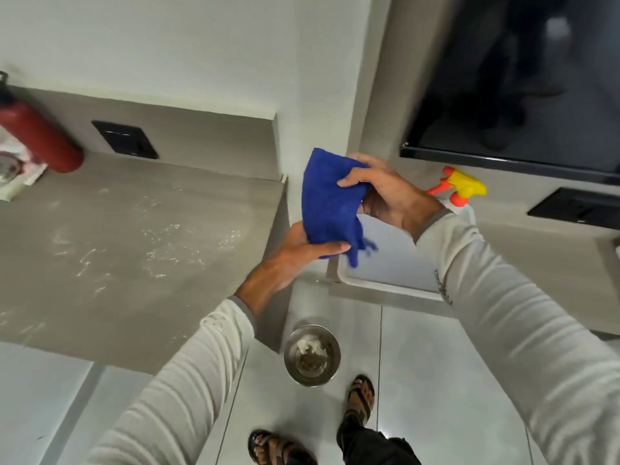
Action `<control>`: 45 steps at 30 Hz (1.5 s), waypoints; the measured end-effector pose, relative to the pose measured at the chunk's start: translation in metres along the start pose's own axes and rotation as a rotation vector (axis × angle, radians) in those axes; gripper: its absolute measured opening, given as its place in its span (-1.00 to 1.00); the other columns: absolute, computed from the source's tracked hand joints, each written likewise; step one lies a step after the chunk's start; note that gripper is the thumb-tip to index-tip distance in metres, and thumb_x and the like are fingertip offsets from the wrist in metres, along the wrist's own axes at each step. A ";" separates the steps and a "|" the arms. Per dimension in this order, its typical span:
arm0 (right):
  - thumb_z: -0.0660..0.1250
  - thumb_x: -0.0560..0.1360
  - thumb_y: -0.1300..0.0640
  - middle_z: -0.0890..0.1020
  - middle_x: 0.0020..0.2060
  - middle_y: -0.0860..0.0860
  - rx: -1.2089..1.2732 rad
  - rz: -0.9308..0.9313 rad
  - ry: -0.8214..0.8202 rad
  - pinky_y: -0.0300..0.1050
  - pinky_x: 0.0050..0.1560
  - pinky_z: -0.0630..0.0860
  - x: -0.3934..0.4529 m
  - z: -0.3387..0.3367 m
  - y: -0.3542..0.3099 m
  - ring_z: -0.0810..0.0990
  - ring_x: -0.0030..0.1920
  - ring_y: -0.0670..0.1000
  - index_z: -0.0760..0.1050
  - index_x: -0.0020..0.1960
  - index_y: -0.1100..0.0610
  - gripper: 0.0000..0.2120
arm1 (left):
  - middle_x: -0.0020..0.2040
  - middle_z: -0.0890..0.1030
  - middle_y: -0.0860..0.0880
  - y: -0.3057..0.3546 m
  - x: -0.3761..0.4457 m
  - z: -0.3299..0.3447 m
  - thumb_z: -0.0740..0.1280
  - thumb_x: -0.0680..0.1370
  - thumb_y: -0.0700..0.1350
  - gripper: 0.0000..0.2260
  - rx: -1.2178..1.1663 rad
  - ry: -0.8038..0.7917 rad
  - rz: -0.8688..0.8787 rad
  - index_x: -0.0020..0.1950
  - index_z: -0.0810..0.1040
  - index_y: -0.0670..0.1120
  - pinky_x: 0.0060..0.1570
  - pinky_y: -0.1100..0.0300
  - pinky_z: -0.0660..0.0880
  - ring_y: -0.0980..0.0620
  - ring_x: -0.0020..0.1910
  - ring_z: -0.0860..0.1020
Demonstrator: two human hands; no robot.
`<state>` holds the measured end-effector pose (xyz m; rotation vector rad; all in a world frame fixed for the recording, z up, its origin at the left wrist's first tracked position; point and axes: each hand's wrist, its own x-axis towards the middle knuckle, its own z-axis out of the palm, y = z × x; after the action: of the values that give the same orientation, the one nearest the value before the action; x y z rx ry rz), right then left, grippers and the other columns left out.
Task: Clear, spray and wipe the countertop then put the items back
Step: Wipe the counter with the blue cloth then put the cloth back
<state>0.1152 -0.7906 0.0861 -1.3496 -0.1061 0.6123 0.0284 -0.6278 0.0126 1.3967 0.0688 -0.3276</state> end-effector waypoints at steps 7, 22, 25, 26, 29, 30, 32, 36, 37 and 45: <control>0.33 0.39 0.42 0.56 -0.09 0.17 -0.058 0.159 -0.093 -0.11 -0.19 0.61 0.024 0.098 0.040 0.58 -0.08 0.12 0.46 0.00 0.19 -0.75 | 0.11 0.71 -0.09 -0.014 -0.129 -0.131 0.58 0.35 -0.21 -0.67 -0.165 0.192 -0.113 0.09 0.67 -0.08 -0.12 0.17 0.63 -0.03 0.06 0.69; 0.50 0.47 0.28 0.72 0.06 0.21 -0.422 0.540 -0.336 0.04 -0.09 0.71 -0.048 0.192 0.197 0.75 0.00 0.18 0.54 0.27 0.26 -0.62 | 0.05 0.67 -0.09 -0.078 -0.259 -0.229 0.41 0.55 -0.11 -0.73 0.489 0.552 -0.198 0.23 0.54 -0.13 -0.07 -0.05 0.66 -0.07 -0.04 0.67; 0.51 0.45 0.33 0.68 0.12 0.25 -0.465 0.476 -0.131 0.24 0.00 0.68 -0.064 0.216 0.210 0.70 0.07 0.27 0.52 0.28 0.33 -0.58 | -0.11 0.63 -0.05 -0.089 -0.258 -0.227 0.46 0.50 -0.12 -0.74 0.711 0.696 -0.091 0.11 0.55 -0.18 -0.23 0.32 0.53 -0.01 -0.20 0.60; 0.51 0.44 0.32 0.66 0.13 0.24 -0.512 0.429 -0.051 0.25 0.02 0.66 -0.068 0.225 0.214 0.68 0.09 0.27 0.51 0.26 0.34 -0.57 | -0.10 0.63 -0.08 -0.091 -0.257 -0.226 0.47 0.49 -0.12 -0.72 0.767 0.717 -0.051 0.13 0.53 -0.20 -0.24 0.33 0.48 -0.05 -0.17 0.58; 0.46 0.49 0.10 0.56 0.21 0.18 -1.097 0.116 0.139 0.12 0.15 0.58 -0.085 0.243 0.225 0.57 0.21 0.21 0.40 0.34 0.25 -0.50 | 0.11 0.57 -0.19 -0.094 -0.253 -0.228 0.46 0.48 -0.13 -0.59 0.969 0.692 0.001 0.27 0.44 -0.18 0.02 0.08 0.50 -0.14 0.04 0.55; 0.40 0.53 0.03 0.51 0.29 0.17 -1.298 -0.059 0.169 0.10 0.23 0.52 -0.094 0.247 0.233 0.51 0.29 0.21 0.34 0.41 0.23 -0.46 | 0.20 0.51 -0.21 -0.097 -0.254 -0.228 0.44 0.49 -0.13 -0.56 1.100 0.671 0.019 0.32 0.41 -0.17 0.13 -0.01 0.50 -0.17 0.12 0.52; 0.25 0.62 -0.03 0.33 0.50 0.23 -1.484 -0.305 0.091 0.13 0.47 0.33 -0.109 0.255 0.251 0.30 0.52 0.24 0.22 0.55 0.25 -0.40 | 0.33 0.45 -0.25 -0.103 -0.258 -0.226 0.35 0.55 -0.10 -0.57 1.341 0.611 0.119 0.39 0.41 -0.20 0.28 -0.08 0.47 -0.24 0.26 0.48; -0.04 0.70 -0.13 -0.08 0.64 0.13 -1.604 -0.185 -0.058 0.05 0.64 -0.11 -0.111 0.264 0.288 -0.10 0.64 0.10 -0.10 0.64 0.21 -0.35 | 0.56 0.22 -0.21 -0.125 -0.272 -0.241 -0.01 0.65 0.03 -0.48 1.605 0.105 0.175 0.54 0.22 -0.22 0.50 -0.07 0.27 -0.18 0.54 0.22; -0.05 0.70 -0.14 -0.08 0.64 0.11 -1.604 -0.178 -0.031 0.03 0.64 -0.11 -0.107 0.265 0.291 -0.11 0.64 0.08 -0.12 0.64 0.20 -0.35 | 0.58 0.14 -0.18 -0.127 -0.272 -0.250 -0.06 0.65 0.05 -0.46 1.634 0.037 0.163 0.56 0.14 -0.20 0.54 -0.04 0.19 -0.15 0.57 0.13; -0.10 0.68 -0.19 -0.01 0.64 0.13 -1.665 -0.073 0.145 0.02 0.64 -0.11 -0.047 0.268 0.273 -0.06 0.64 0.09 -0.09 0.63 0.23 -0.31 | 0.62 -0.06 -0.15 -0.100 -0.198 -0.270 -0.06 0.69 0.06 -0.46 1.687 0.014 0.147 0.59 -0.07 -0.17 0.59 0.06 -0.03 -0.09 0.61 -0.06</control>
<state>-0.1312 -0.5532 -0.0909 -2.9570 -0.6420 0.2669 -0.1479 -0.3423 -0.0835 3.0469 -0.3950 -0.2153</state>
